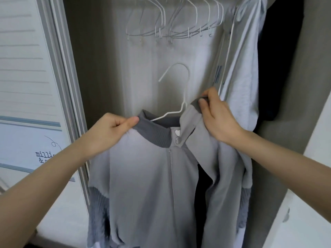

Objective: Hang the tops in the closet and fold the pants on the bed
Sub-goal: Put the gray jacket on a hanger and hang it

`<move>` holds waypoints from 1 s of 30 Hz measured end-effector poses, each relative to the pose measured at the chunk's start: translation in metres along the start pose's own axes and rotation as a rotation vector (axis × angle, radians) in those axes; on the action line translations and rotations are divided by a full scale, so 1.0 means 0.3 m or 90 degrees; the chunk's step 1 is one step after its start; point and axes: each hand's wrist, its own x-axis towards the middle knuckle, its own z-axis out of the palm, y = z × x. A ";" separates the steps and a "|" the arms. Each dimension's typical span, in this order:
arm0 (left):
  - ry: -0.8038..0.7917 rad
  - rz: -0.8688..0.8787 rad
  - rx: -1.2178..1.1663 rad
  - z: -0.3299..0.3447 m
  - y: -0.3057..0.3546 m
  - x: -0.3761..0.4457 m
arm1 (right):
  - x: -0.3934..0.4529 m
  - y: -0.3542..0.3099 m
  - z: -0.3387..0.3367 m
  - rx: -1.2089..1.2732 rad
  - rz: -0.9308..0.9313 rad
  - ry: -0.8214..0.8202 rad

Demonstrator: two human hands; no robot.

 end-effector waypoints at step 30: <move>0.347 -0.075 0.071 -0.218 0.022 0.076 | -0.026 0.011 -0.051 -0.008 0.050 -0.109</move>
